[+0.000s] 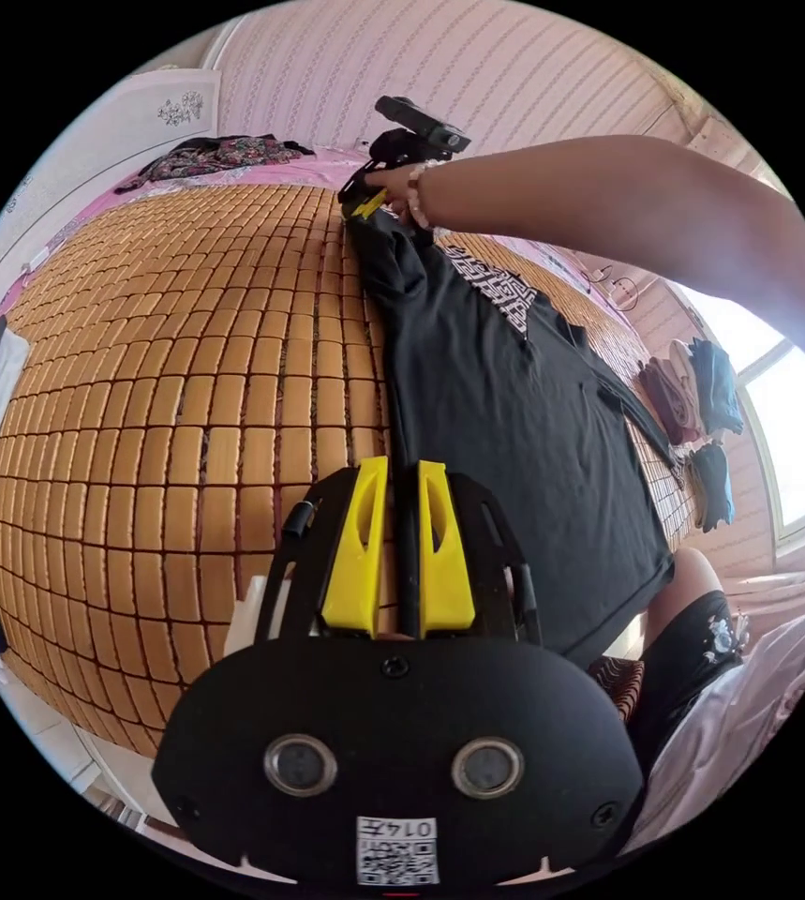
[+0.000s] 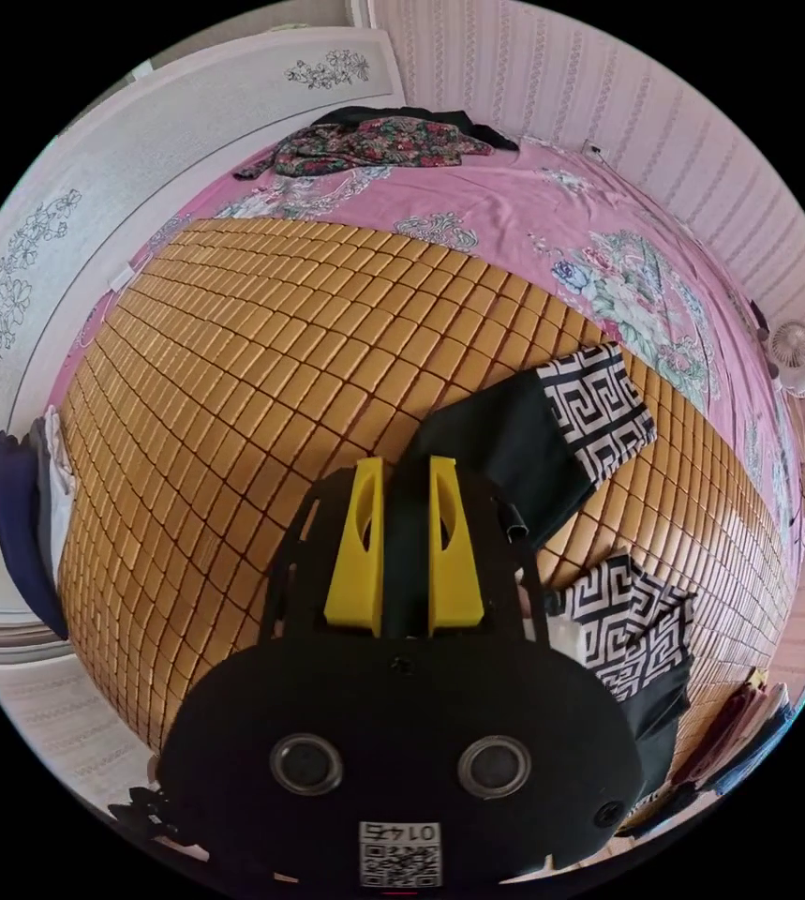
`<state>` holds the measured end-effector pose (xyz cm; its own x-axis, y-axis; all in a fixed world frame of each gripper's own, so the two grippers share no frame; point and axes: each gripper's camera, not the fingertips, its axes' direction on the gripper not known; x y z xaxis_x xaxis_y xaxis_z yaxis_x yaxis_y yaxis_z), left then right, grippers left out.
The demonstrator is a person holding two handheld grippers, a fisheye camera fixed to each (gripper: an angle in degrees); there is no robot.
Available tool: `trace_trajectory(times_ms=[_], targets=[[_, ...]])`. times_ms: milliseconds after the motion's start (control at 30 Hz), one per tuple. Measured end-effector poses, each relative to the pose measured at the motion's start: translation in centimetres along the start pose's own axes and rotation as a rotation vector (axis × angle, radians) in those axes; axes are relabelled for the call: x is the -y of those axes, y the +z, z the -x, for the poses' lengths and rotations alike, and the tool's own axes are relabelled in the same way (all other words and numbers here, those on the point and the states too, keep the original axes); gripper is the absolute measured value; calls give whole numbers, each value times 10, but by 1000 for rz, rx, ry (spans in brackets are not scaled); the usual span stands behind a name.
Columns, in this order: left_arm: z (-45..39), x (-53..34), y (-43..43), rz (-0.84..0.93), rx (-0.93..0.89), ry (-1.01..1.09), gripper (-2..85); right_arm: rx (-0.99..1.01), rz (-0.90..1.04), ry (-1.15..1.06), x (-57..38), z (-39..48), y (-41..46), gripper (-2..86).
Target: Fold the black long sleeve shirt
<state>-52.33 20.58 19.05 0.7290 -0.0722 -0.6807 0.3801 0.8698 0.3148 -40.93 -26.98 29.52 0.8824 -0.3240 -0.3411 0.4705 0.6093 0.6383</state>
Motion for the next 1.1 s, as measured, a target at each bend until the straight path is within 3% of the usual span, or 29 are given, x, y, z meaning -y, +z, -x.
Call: trace_trajectory(times_ms=[100,167,333,400,500,667,833,1100], targets=[[22,-7,-11,-29,-107,-22,64,-26,53,-82,9,12,9,-4],[43,-17,-32,-152,-204,-53,62,43,-8,-162,6,19,-7,-6],[84,-49,-82,-390,-138,-157,61,579,-311,-674,-34,35,-115,5],[97,-62,-103,-455,-87,-193,61,657,-320,-698,-33,30,-131,40],[119,-87,-138,-541,24,-269,63,654,-231,-658,-24,32,-125,105],[163,-138,-183,-662,256,-453,66,517,-135,-664,-43,60,-90,102],[212,-142,-184,-484,419,-641,88,437,55,-716,-74,108,-25,98],[246,-140,-140,-255,462,-740,60,319,119,-778,-111,170,25,96]])
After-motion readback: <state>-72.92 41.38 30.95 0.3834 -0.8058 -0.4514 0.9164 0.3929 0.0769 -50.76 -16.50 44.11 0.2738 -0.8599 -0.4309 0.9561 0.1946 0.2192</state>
